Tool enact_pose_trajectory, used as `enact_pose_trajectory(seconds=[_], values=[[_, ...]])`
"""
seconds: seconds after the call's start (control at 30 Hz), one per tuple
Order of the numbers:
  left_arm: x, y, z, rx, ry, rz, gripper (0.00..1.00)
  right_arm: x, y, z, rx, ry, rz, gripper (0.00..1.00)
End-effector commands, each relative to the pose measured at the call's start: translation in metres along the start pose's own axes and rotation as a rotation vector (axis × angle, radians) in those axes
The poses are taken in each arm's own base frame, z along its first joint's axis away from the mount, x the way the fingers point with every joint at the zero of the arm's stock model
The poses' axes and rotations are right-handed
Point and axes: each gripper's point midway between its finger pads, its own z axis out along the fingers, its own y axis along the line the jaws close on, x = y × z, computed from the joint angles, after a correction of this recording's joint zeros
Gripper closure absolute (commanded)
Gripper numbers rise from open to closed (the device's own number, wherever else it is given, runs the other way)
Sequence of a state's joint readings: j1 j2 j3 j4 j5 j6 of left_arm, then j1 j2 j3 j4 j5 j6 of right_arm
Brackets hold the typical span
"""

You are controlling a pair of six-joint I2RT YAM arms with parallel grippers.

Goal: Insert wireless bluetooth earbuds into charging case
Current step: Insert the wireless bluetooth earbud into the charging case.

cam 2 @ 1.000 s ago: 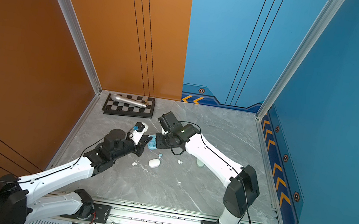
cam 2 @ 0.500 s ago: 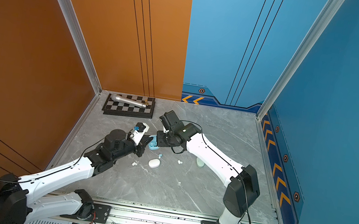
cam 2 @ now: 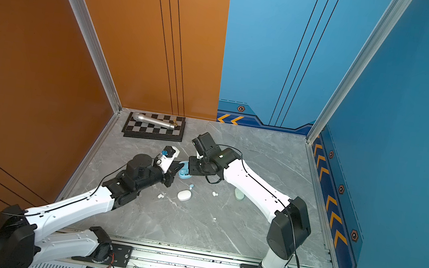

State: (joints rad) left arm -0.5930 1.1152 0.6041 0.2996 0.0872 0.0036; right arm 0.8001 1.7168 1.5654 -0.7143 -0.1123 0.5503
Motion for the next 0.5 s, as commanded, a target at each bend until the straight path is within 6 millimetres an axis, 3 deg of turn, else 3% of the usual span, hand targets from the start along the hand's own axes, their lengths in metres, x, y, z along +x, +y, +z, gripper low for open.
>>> enact_pose_trajectory(seconds=[0.0, 0.47], values=[[-0.026, -0.002, 0.0, 0.002, -0.072, 0.006, 1.0, 0.004, 0.008, -0.004, -0.029, 0.003, -0.024, 0.84], [-0.025, -0.001, 0.004, 0.001, -0.07, 0.001, 1.0, 0.002, 0.018, -0.006, -0.076, -0.003, -0.032, 0.74]])
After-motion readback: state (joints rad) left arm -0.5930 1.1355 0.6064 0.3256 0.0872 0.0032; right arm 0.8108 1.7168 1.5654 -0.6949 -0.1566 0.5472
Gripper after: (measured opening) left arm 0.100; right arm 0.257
